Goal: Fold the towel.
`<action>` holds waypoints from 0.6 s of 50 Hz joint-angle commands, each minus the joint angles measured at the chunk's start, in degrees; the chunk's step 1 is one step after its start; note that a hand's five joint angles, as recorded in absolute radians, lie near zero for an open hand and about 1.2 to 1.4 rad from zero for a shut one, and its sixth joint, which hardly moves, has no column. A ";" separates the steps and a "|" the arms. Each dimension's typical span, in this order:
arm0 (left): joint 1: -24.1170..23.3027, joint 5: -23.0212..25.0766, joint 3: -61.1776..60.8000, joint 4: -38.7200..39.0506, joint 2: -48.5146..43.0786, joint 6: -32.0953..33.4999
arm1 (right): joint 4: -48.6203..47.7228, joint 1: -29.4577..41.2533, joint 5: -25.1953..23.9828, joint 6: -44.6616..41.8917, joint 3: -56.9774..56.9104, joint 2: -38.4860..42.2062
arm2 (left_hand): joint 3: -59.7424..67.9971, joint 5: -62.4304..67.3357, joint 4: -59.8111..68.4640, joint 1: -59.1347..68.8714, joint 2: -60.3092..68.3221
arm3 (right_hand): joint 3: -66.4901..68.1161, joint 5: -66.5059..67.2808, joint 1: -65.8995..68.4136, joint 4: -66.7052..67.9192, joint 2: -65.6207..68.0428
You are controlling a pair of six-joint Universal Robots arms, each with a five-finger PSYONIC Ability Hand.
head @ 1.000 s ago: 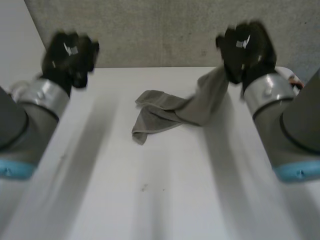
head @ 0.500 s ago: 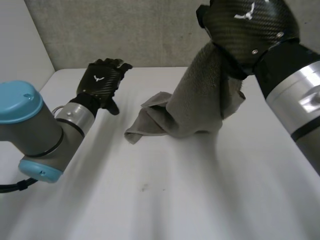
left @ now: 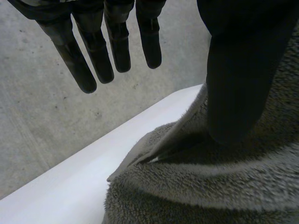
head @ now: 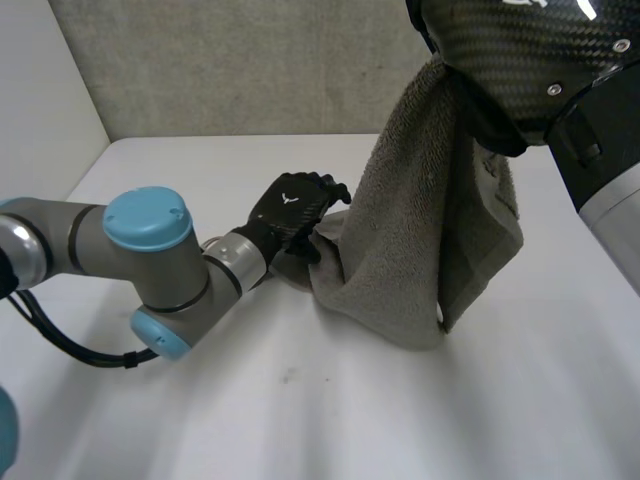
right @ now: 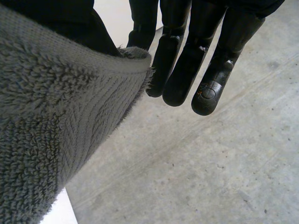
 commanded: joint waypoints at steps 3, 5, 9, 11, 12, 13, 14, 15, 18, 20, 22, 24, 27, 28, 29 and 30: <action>-0.89 1.78 5.71 -2.73 -5.07 -2.34 | -0.24 -0.01 -0.25 0.00 1.90 0.22 | 6.96 6.94 6.94 6.85 7.02 | 12.27 13.19 24.62 11.62 13.02; -1.59 3.62 7.11 -3.43 -6.74 -3.65 | -0.50 -0.01 -0.34 0.00 2.34 0.40 | 7.12 7.11 7.11 7.01 7.18 | 12.27 13.19 24.62 11.62 13.02; -2.12 4.07 8.61 -3.35 -8.40 -3.92 | -0.59 -0.10 -0.34 0.09 2.69 0.66 | 8.96 8.95 8.95 8.85 9.02 | 12.27 13.19 24.62 11.62 13.02; -2.30 3.89 9.76 -3.26 -9.38 -4.01 | -0.59 -0.10 -0.34 0.09 2.78 0.75 | 11.67 11.65 11.65 11.56 11.73 | 12.27 13.19 24.62 11.62 13.02; -2.39 3.72 11.15 -3.26 -10.34 -4.01 | -0.59 -0.18 -0.34 0.17 2.95 0.75 | 15.33 15.32 15.32 15.22 15.39 | 12.27 13.19 24.62 11.62 13.02; -2.39 3.63 12.56 -3.26 -11.30 -4.01 | -0.59 -0.19 -0.34 0.17 3.21 0.75 | 19.20 19.18 19.18 19.09 19.26 | 12.27 13.19 24.62 11.62 13.02; -2.39 3.63 12.57 -3.26 -11.31 -4.01 | -0.59 -0.19 -0.34 0.17 3.22 0.75 | 19.24 19.22 19.22 19.13 19.30 | 12.27 13.19 24.62 11.62 13.02; -2.47 3.54 14.14 -3.26 -12.27 -4.09 | -0.59 -0.27 -0.34 0.17 3.48 0.75 | 23.40 23.38 23.39 23.29 23.46 | 12.27 13.19 24.62 11.62 13.02; -2.47 2.67 16.78 -3.35 -13.86 -4.01 | -0.59 -0.45 -0.34 0.17 4.01 0.75 | 31.98 31.96 31.96 31.87 32.04 | 12.27 13.19 24.62 11.62 13.02; -2.47 1.79 17.83 -3.26 -14.73 -4.01 | -0.59 -0.45 -0.34 0.17 4.10 0.66 | 35.02 35.00 35.01 34.91 35.08 | 12.27 13.19 24.62 11.62 13.02; -2.47 1.17 18.72 -3.26 -15.53 -3.92 | -0.59 -0.62 -0.25 0.26 4.18 0.49 | 35.72 35.71 35.71 35.61 35.78 | 12.27 13.19 24.62 11.62 13.02; -2.47 0.82 20.12 -3.44 -17.19 -3.83 | -0.59 -0.97 -0.25 0.26 4.45 0.22 | 44.08 44.07 44.07 43.97 44.14 | 12.27 13.19 24.62 11.62 13.02; -2.47 0.82 20.66 -3.79 -17.82 -3.57 | -0.59 -1.06 0.10 0.26 4.36 0.05 | 53.98 53.96 53.97 53.87 54.04 | 12.27 13.19 24.62 11.62 13.02; -2.47 0.82 20.66 -3.79 -17.82 -3.57 | -0.59 -1.06 0.10 0.26 4.36 0.05 | 54.03 54.02 54.02 53.92 54.09 | 12.27 13.19 24.62 11.62 13.02; -2.47 0.55 20.66 -3.79 -17.73 -3.48 | -0.59 -1.06 0.10 0.26 4.36 0.05 | 54.03 54.02 54.02 53.92 54.09 | 12.27 13.19 24.62 11.62 13.02; -2.47 0.55 20.66 -3.79 -17.73 -3.48 | -0.59 -1.06 0.10 0.26 4.36 0.05 | 54.03 54.02 54.02 53.92 54.09 | 12.27 13.19 24.62 11.62 13.02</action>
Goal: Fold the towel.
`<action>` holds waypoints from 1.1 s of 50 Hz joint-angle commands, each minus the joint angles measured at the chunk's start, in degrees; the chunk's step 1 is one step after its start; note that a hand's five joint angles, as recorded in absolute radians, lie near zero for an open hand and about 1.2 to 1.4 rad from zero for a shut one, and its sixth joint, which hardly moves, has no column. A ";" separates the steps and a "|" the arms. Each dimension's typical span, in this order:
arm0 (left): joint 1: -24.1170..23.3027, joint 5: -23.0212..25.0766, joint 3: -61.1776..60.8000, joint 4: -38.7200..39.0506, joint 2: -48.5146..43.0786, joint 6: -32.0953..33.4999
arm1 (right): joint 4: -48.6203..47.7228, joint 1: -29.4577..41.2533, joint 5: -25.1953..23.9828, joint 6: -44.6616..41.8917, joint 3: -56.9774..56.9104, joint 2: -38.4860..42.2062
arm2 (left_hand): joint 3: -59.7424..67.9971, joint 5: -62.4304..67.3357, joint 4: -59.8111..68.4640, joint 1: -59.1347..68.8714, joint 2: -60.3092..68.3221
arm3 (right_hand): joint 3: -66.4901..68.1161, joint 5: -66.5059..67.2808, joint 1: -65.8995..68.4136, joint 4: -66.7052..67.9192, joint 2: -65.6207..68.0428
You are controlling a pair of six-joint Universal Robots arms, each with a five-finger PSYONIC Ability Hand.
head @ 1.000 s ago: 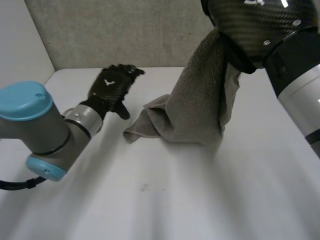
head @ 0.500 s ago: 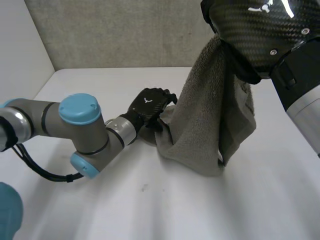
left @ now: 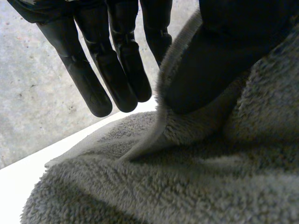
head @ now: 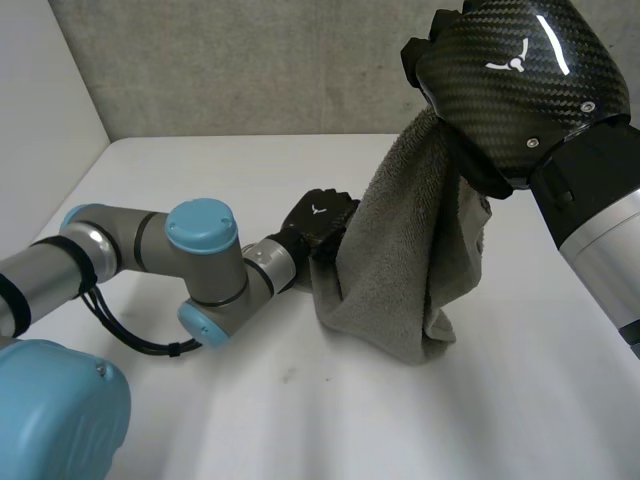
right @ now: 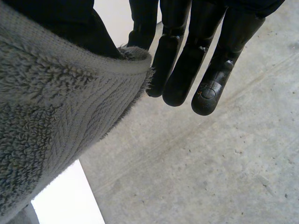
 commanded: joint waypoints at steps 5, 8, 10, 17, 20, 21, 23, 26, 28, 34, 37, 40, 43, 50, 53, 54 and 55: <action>0.19 -5.07 0.80 -0.12 3.22 1.11 | -0.08 -0.32 0.73 -0.06 -0.67 -0.39 | 16.92 17.34 16.86 17.17 16.84 | 12.27 13.19 24.62 11.62 13.02; 0.72 -7.03 0.45 -0.03 5.53 1.20 | -0.08 -1.02 0.99 -0.06 -1.20 -0.39 | 16.92 17.34 16.86 17.17 16.84 | 12.27 13.19 24.62 11.62 13.02; 2.82 -10.61 -1.65 0.05 11.30 1.55 | 0.09 -1.81 1.08 -0.15 -1.46 -0.39 | 16.92 17.34 16.86 17.17 16.84 | 12.27 13.19 24.62 11.62 13.02; 9.42 -12.12 -12.65 0.06 26.36 7.26 | 0.53 -3.92 1.79 -0.06 -1.64 -0.56 | 16.92 17.34 16.86 17.17 16.84 | 12.27 13.19 24.62 11.62 13.02; 11.08 -12.12 -19.12 -0.03 34.58 11.55 | 0.62 -4.10 2.57 -0.06 -1.47 -0.65 | 16.92 17.34 16.86 17.17 16.84 | 12.27 13.19 24.62 11.62 13.02; 11.88 -12.12 -22.37 -0.12 38.19 13.48 | 0.79 -4.10 3.27 -0.15 -1.38 -0.65 | 16.92 17.34 16.86 17.17 16.84 | 12.27 13.19 24.62 11.62 13.02; 12.41 -12.12 -25.45 -0.21 41.62 15.15 | 1.23 -4.10 3.98 -0.15 -1.46 -0.65 | 16.92 17.34 16.86 17.17 16.84 | 12.27 13.19 24.62 11.62 13.02; 13.11 -12.12 -31.26 -0.47 48.39 18.58 | 3.59 -4.54 4.95 -0.33 -1.99 -0.65 | 16.92 17.34 16.86 17.17 16.84 | 12.27 13.19 24.62 11.62 13.02; 13.29 -12.12 -33.89 -0.82 52.42 20.25 | 4.84 -4.89 4.69 -0.24 -2.26 -0.65 | 16.92 17.34 16.86 17.17 16.84 | 12.27 13.19 24.62 11.62 13.02; 13.64 -12.12 -42.69 -9.05 65.53 27.02 | 11.32 -6.47 4.43 -1.12 -3.13 0.05 | 16.92 17.34 16.86 17.17 16.84 | 12.27 13.19 24.62 11.62 13.02; 13.47 -12.12 -45.42 -15.64 68.54 29.05 | 16.68 -7.52 3.72 -1.38 -3.75 1.97 | 16.92 17.34 16.86 17.17 16.84 | 12.27 13.19 24.62 11.62 13.02; 13.38 -12.12 -47.79 -22.59 69.42 30.89 | 21.25 -8.49 2.67 -1.47 -4.10 7.06 | 16.92 17.34 16.86 17.17 16.84 | 12.27 13.19 24.62 11.62 13.02; 13.64 -12.12 -50.17 -27.61 69.08 33.44 | 24.77 -8.50 1.96 -1.65 -4.45 11.46 | 16.92 17.34 16.86 17.17 16.84 | 12.27 13.19 24.62 11.62 13.02; 14.95 -12.21 -53.60 -29.56 64.87 38.98 | 29.53 -8.14 1.88 -3.83 -4.80 18.93 | 16.92 17.34 16.86 17.17 16.84 | 12.27 13.19 24.62 11.62 13.02; 15.66 -12.30 -53.70 -29.30 59.79 40.48 | 30.15 -8.06 2.05 -6.56 -5.24 23.93 | 16.92 17.34 16.86 17.17 16.84 | 12.27 13.19 24.62 11.62 13.02; 15.75 -12.21 -53.00 -28.78 56.37 40.83 | 30.06 -7.88 2.49 -7.79 -6.29 26.48 | 16.92 17.34 16.86 17.17 16.84 | 12.27 13.19 24.62 11.62 13.02; 15.75 -12.30 -51.51 -27.73 52.15 41.01 | 29.89 -7.79 2.58 -8.67 -8.04 28.94 | 16.92 17.34 16.86 17.17 16.84 | 12.27 13.19 24.62 11.62 13.02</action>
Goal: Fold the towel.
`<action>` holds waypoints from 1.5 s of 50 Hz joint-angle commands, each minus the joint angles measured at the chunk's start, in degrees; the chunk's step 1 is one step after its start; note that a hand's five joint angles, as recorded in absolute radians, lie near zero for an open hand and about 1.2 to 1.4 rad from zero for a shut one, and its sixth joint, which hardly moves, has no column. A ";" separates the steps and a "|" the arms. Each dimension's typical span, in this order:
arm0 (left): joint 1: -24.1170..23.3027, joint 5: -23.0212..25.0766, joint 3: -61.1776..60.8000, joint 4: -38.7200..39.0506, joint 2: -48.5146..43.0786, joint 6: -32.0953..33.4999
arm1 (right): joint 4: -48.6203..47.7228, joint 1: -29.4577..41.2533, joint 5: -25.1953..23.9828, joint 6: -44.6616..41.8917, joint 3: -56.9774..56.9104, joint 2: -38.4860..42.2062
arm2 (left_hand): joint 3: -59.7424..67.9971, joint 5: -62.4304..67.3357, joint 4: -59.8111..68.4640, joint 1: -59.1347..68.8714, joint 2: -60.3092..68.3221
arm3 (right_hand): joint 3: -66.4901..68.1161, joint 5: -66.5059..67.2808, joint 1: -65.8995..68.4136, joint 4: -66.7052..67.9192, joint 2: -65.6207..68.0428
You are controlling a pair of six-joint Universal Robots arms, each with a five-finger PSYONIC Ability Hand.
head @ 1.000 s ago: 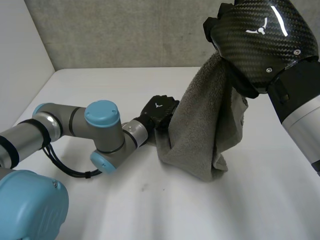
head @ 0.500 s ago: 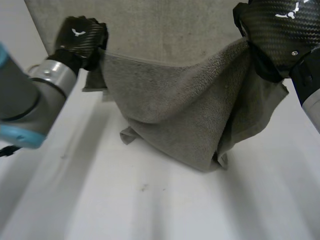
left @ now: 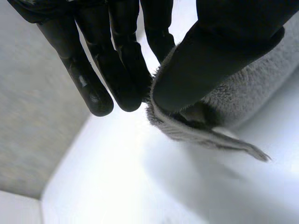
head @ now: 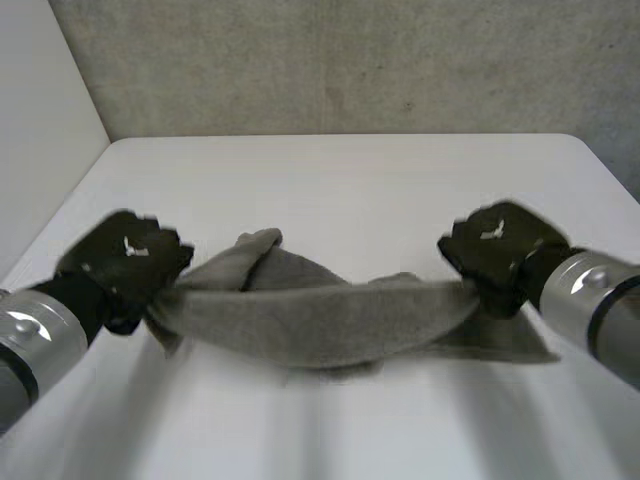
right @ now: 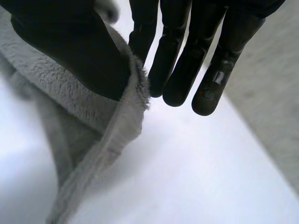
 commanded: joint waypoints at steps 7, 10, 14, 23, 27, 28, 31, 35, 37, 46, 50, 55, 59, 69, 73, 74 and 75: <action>0.93 -1.47 19.11 7.85 -27.77 2.84 | -7.40 0.95 6.75 -5.17 -23.38 21.68 | 10.37 10.86 10.25 12.64 10.27 | 12.27 13.13 24.62 11.62 13.02; 0.84 -3.76 33.26 11.98 -32.08 2.75 | -11.92 0.95 9.95 -5.08 -29.15 22.57 | 10.37 10.86 10.25 12.64 10.27 | 12.27 13.13 24.62 11.62 13.02; 0.49 -7.19 54.44 22.61 -34.18 -1.12 | -31.25 1.21 15.31 -5.17 -40.66 22.22 | 10.37 10.86 10.25 12.64 10.27 | 12.27 13.13 24.62 11.62 13.02; 0.93 -7.80 50.00 36.50 -26.90 -12.46 | -51.03 1.39 11.35 -4.38 -26.37 12.29 | 10.37 10.86 10.25 12.64 10.27 | 12.27 13.13 24.62 11.62 13.02; 1.19 -7.80 42.17 36.85 -25.05 -12.37 | -50.94 1.13 11.18 -3.24 -19.60 11.94 | 10.37 10.86 10.25 12.64 10.27 | 12.27 13.13 24.62 11.62 13.02; 1.28 -7.80 38.22 37.29 -24.17 -12.45 | -50.85 1.04 11.09 -2.71 -16.17 11.59 | 10.37 10.86 10.25 12.64 10.27 | 12.27 13.13 24.62 11.62 13.02; 1.89 -7.45 29.52 38.52 -22.94 -12.54 | -50.50 0.60 11.00 -2.27 -9.49 10.36 | 10.37 10.86 10.25 12.64 10.27 | 12.27 13.13 24.62 11.62 13.02; 2.07 -6.40 21.30 40.72 -22.14 -12.54 | -50.06 0.51 10.30 -2.18 -2.95 10.00 | 10.37 10.86 10.25 12.64 10.27 | 12.27 13.13 24.62 11.62 13.02; 2.16 -4.47 14.13 42.64 -22.58 -12.46 | -50.15 0.60 7.41 -1.83 3.08 10.00 | 10.37 10.86 10.25 12.64 10.27 | 12.27 13.13 24.62 11.62 13.02; 1.98 -3.32 3.20 43.71 -29.79 -12.28 | -49.80 0.33 0.37 -1.74 10.49 17.56 | 10.37 10.86 10.25 12.64 10.27 | 12.27 13.13 24.62 11.62 13.02; 1.89 -3.32 1.01 43.18 -32.16 -12.10 | -45.77 0.33 0.28 -1.65 11.11 19.40 | 10.37 10.86 10.25 12.64 10.27 | 12.27 13.13 24.62 11.62 13.02; 1.98 -3.32 0.04 42.13 -31.55 -10.44 | -40.48 0.33 0.19 -0.95 11.02 18.61 | 10.37 10.86 10.25 12.64 10.27 | 12.27 13.13 24.62 11.62 13.02; 2.16 -3.41 -1.02 41.34 -28.92 -7.54 | -37.59 -1.32 0.45 5.43 10.14 17.83 | 10.37 10.86 10.25 12.64 10.27 | 12.27 13.13 24.62 11.62 13.02; 2.51 -3.41 -3.92 41.33 -25.75 -7.44 | -36.53 -12.13 0.89 34.43 10.14 15.80 | 10.37 10.86 10.25 12.64 10.27 | -24.78 -23.91 -12.43 -25.43 -24.03; 2.51 -3.32 -4.89 41.33 -25.57 -7.45 | -33.02 -13.64 0.37 39.56 10.84 16.33 | 10.37 10.86 10.25 12.64 10.27 | -39.94 -39.08 -27.59 -40.60 -39.19; 2.51 -3.32 -4.89 41.33 -25.57 -7.45 | -33.01 -13.64 0.37 39.57 10.84 16.33 | 10.37 10.86 10.25 12.64 10.27 | -39.98 -39.12 -27.63 -40.64 -39.23; 2.51 -3.32 -4.89 41.33 -25.57 -7.53 | -31.70 -13.64 0.28 39.57 11.19 16.59 | 10.37 10.86 10.25 12.64 10.27 | -40.98 -40.12 -28.63 -41.64 -40.23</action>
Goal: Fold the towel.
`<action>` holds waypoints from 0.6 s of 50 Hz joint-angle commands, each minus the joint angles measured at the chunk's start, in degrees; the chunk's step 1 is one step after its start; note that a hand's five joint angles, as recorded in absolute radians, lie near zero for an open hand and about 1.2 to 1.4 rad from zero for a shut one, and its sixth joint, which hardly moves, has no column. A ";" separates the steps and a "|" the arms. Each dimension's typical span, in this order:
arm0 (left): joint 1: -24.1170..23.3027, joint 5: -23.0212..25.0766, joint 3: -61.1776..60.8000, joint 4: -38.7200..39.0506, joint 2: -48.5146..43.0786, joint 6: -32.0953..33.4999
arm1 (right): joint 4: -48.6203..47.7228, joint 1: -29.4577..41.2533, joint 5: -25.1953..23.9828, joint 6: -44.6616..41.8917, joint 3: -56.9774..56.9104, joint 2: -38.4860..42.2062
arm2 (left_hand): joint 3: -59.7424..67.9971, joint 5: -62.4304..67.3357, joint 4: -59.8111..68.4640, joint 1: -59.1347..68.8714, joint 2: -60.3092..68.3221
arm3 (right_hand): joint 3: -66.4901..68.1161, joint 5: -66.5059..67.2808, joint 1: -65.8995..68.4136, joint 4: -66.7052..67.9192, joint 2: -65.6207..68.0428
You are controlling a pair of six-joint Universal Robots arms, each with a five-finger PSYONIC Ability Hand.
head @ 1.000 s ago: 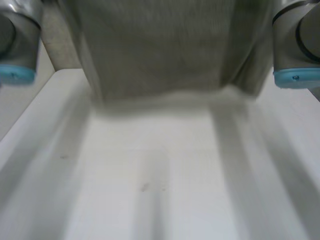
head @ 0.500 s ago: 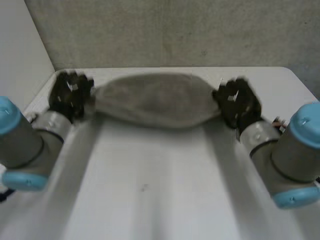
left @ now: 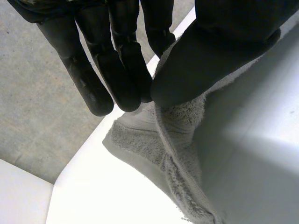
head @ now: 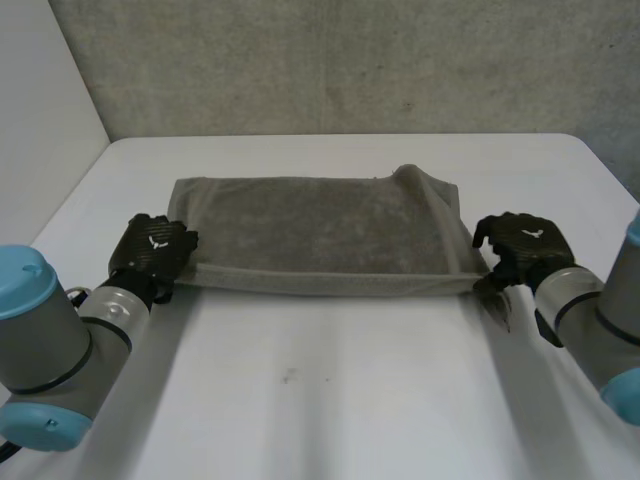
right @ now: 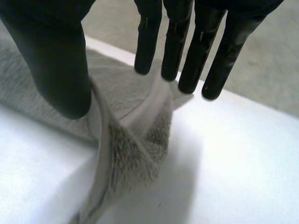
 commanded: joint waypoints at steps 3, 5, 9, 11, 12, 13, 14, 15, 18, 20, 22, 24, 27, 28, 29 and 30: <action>0.05 0.06 -1.19 0.05 0.40 -0.28 | 5.46 -2.52 -0.65 7.81 1.81 0.97 | 10.31 10.15 10.22 11.22 10.20 | -8.06 -7.99 -3.56 -7.81 -8.20; 0.05 0.06 -1.19 0.05 0.40 -0.28 | 5.37 -2.61 -0.56 7.81 2.25 1.14 | 10.31 10.15 10.22 11.22 10.20 | -7.23 -7.16 -2.73 -6.98 -7.36; 0.14 0.15 -1.19 0.05 0.40 -0.28 | 5.55 -2.61 -0.65 7.72 2.70 2.11 | 10.31 10.15 10.22 11.22 10.20 | -5.03 -4.96 -0.53 -4.78 -5.17; 0.23 0.06 -1.19 0.05 0.31 -0.28 | 5.55 -2.79 -0.65 7.72 3.31 2.81 | 10.31 10.15 10.22 11.22 10.20 | 5.84 5.91 10.34 6.09 5.70; 0.23 0.06 -1.19 0.05 0.31 -0.28 | 5.55 -2.79 -0.65 7.72 3.31 2.81 | 10.31 10.15 10.22 11.22 10.20 | 5.90 5.97 10.40 6.15 5.76; 0.23 0.06 -1.19 0.05 0.22 -0.28 | 5.37 -3.14 -0.74 7.55 3.75 2.81 | 10.31 10.15 10.22 11.22 10.20 | 15.39 15.47 19.89 15.64 15.26; 0.23 0.15 -1.19 0.05 -0.04 -0.28 | 5.29 -3.49 -1.00 7.37 4.10 2.81 | 10.31 10.15 10.22 11.22 10.20 | 34.97 35.04 39.47 35.22 34.84; 0.23 0.15 -1.19 0.05 -0.04 -0.28 | 5.28 -3.49 -1.00 7.37 4.10 2.81 | 10.31 10.15 10.22 11.22 10.20 | 35.17 35.24 39.67 35.42 35.03; 0.23 0.15 -1.10 0.14 -0.48 -0.28 | 4.85 -4.02 -1.09 5.97 4.36 2.64 | 10.31 10.15 10.22 11.22 10.20 | 45.20 45.28 49.70 45.45 45.07; 0.23 0.15 -1.10 0.14 -0.66 -0.28 | 4.41 -4.28 -1.18 4.65 4.45 2.29 | 10.31 10.15 10.22 11.22 10.20 | 45.20 45.28 49.70 45.45 45.07; 0.23 0.24 -1.10 0.49 -1.62 -0.28 | 2.66 -4.63 -1.18 0.02 5.06 1.85 | 10.31 10.15 10.22 11.22 10.20 | 45.20 45.28 49.70 45.45 45.07; 0.23 0.24 -1.02 0.58 -2.15 -0.28 | 0.91 -4.55 -1.00 -3.32 5.68 1.67 | 7.17 7.01 7.08 8.08 7.06 | 45.20 45.28 49.70 45.45 45.07; 0.23 0.85 -0.67 0.67 -3.29 -0.19 | -3.92 -3.94 -0.13 -11.39 7.43 0.71 | -19.32 -19.49 -19.42 -18.42 -19.44 | 45.20 45.28 49.70 45.45 45.07; 0.23 0.86 -0.66 0.67 -3.30 -0.19 | -3.94 -3.93 -0.12 -11.44 7.44 0.71 | -19.44 -19.60 -19.53 -18.53 -19.55 | 45.20 45.28 49.70 45.45 45.07; 0.23 1.29 -0.23 0.67 -4.17 -0.19 | -5.77 -3.84 0.14 -15.27 8.66 0.18 | -25.27 -25.43 -25.36 -24.36 -25.38 | 45.20 45.28 49.70 45.45 45.07; 0.32 1.56 0.12 0.76 -5.04 -0.19 | -7.18 -3.84 0.40 -18.52 9.63 -0.08 | -26.49 -26.65 -26.58 -25.58 -26.61 | 45.20 45.28 49.70 45.45 45.07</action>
